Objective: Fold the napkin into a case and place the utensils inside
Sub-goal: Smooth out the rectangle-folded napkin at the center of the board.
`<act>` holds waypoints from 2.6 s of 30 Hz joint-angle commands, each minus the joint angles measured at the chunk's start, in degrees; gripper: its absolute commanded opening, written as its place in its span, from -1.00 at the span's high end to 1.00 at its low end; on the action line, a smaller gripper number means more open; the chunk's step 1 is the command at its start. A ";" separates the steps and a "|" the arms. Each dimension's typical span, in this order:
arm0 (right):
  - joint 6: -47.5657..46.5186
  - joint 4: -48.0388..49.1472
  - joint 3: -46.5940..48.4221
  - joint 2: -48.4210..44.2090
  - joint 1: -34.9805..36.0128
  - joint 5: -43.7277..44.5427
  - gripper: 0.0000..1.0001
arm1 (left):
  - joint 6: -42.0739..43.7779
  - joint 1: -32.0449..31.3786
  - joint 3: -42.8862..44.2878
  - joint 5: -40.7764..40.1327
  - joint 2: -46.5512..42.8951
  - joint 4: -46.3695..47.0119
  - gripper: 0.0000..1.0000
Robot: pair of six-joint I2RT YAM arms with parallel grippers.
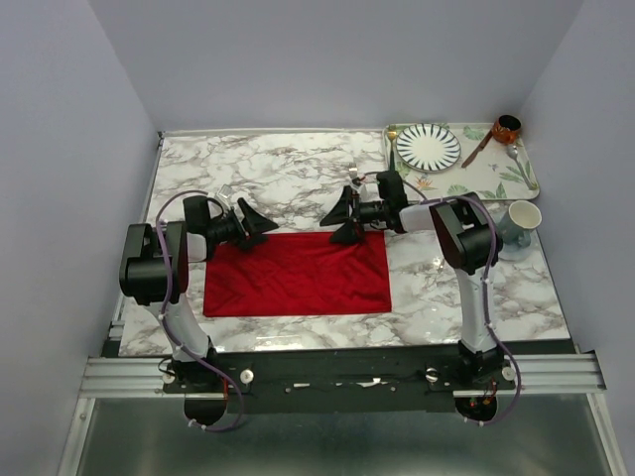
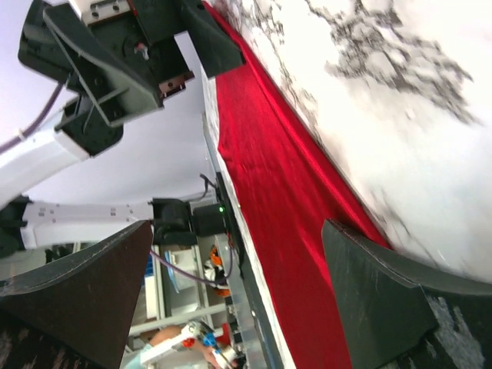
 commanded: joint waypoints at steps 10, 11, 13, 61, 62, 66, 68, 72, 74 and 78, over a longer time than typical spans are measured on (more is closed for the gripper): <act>-11.56 -9.18 -10.26 -2.30 -9.12 -3.14 -1.00 | 4.83 2.47 0.20 -3.62 2.37 -6.78 -0.97; -11.82 -9.19 -10.44 -2.38 -9.47 -3.15 -1.00 | 4.92 2.47 0.12 -3.53 2.37 -6.95 -0.97; -12.43 -9.80 -10.44 -2.38 -10.26 -2.88 -1.00 | 5.27 2.56 0.03 -3.18 2.02 -6.86 -0.97; -25.34 -24.53 -5.78 -9.92 -8.60 -5.87 -1.00 | 34.04 -9.21 16.71 -11.23 -10.79 -36.95 -0.97; -26.75 -26.22 -5.17 -10.99 -8.33 -5.09 -1.00 | 38.28 -9.30 16.73 -17.53 -12.90 -44.06 -0.97; -32.72 -33.26 -2.88 -14.59 -7.80 -2.19 -1.00 | 56.56 -9.39 13.93 -25.83 -23.44 -56.15 -0.49; -34.84 -36.51 -2.79 -16.52 -7.80 0.09 -0.97 | 61.41 -10.09 10.94 -27.43 -26.27 -60.80 -0.31; -39.49 -40.73 -4.11 -19.69 -7.80 4.14 -0.88 | 68.99 -14.57 8.12 -30.42 -29.53 -67.06 0.10; -40.99 -43.28 -5.07 -20.83 -7.80 5.63 -0.79 | 68.64 -17.20 7.15 -32.35 -29.01 -67.25 0.15; -46.61 -48.11 -7.27 -24.70 -7.71 8.45 -0.75 | 68.47 -19.93 6.97 -36.13 -23.32 -66.45 0.20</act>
